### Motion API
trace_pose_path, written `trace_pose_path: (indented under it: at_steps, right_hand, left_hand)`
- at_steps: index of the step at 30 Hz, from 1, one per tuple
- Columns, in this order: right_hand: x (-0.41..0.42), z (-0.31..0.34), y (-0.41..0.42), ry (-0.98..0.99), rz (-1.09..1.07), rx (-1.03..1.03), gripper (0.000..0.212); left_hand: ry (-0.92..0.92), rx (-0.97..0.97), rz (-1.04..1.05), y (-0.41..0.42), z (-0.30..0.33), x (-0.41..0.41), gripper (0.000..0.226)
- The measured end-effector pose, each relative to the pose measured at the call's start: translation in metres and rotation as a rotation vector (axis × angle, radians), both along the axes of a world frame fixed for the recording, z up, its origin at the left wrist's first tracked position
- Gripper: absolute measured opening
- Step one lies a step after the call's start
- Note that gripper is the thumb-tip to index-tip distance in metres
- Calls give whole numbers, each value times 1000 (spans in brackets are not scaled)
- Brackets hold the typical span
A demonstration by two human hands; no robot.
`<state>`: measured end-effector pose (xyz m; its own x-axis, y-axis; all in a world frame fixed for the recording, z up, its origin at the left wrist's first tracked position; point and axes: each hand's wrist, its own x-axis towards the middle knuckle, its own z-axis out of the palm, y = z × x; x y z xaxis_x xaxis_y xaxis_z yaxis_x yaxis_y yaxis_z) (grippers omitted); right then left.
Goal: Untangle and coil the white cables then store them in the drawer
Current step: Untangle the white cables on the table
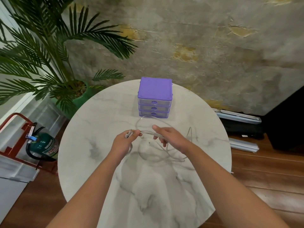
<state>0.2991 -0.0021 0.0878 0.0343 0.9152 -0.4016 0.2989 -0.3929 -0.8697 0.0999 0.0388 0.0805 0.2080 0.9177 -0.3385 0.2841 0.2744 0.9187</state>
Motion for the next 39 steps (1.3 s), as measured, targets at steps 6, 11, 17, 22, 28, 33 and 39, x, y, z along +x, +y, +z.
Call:
trace_pose_path:
  at_steps: [6, 11, 17, 22, 28, 33, 39]
  right_hand:
    - [30, -8, 0, -286, 82, -77, 22]
    - [51, -21, -12, -313, 42, -220, 13]
    - [46, -21, -9, -254, -47, -124, 11]
    - [42, 9, -9, 126, -298, 117, 28]
    - [54, -14, -23, -489, -151, -126, 64]
    - [47, -23, -23, -276, -211, -144, 51]
    - [22, -14, -11, -59, -179, -23, 29]
  left_hand:
    - [16, 42, 189, 11, 3, -6, 23]
    - [20, 35, 287, 17, 2, -18, 25]
    - [25, 24, 333, 14, -3, -21, 28]
    - [34, 19, 370, 20, -1, -26, 30]
    - [6, 16, 445, 28, 2, -32, 33]
    - [91, 12, 417, 29, -6, -27, 41]
    - [98, -87, 152, 15, -13, 1, 37]
